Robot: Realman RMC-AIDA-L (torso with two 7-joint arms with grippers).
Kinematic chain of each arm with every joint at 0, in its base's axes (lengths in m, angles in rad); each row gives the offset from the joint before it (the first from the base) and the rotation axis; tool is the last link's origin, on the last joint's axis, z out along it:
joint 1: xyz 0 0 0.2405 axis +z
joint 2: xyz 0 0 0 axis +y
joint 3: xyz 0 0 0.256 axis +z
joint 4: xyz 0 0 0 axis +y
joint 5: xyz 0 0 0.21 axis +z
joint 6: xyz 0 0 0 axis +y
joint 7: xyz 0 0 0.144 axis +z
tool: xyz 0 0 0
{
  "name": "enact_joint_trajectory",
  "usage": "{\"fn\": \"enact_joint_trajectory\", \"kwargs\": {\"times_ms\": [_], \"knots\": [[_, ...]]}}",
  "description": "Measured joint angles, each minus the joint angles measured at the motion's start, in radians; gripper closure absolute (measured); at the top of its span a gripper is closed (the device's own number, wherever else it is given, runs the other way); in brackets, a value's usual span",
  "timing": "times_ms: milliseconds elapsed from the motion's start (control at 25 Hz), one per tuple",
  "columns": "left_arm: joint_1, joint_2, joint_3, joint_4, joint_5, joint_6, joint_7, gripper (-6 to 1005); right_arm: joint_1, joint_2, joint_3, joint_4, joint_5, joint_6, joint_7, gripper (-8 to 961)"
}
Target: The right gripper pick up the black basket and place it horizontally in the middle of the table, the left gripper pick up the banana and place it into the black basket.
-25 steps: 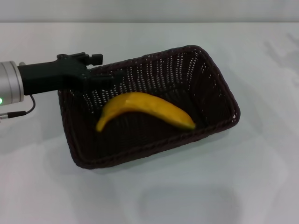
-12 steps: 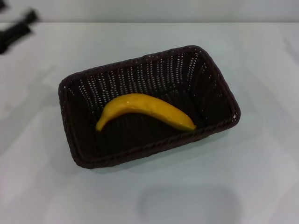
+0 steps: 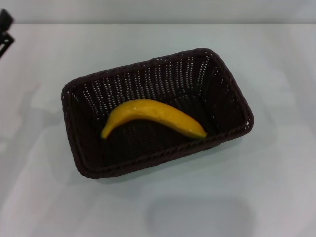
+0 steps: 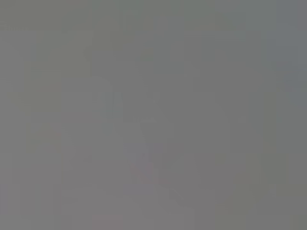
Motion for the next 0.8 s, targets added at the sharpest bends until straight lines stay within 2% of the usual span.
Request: {"fn": "enact_joint_trajectory", "kwargs": {"times_ms": [160,280,520,800], "knots": [[0.047,-0.001,0.085,-0.001,-0.170,0.021,0.172,105,-0.012,-0.001,0.030,0.028,0.000,-0.020,-0.022,172],[0.068,-0.002,0.091,-0.001,-0.216,0.049,0.207,106,-0.022,-0.003,0.036,0.042,0.000,-0.052,-0.021,172],[0.084,-0.006,0.006,-0.002,-0.221,0.172,0.227,111,-0.037,-0.005,0.026,0.053,-0.009,-0.082,-0.012,172],[0.105,-0.012,-0.065,-0.025,-0.225,0.210,0.230,111,-0.040,-0.004,0.060,0.136,0.003,-0.134,-0.013,172]]}}
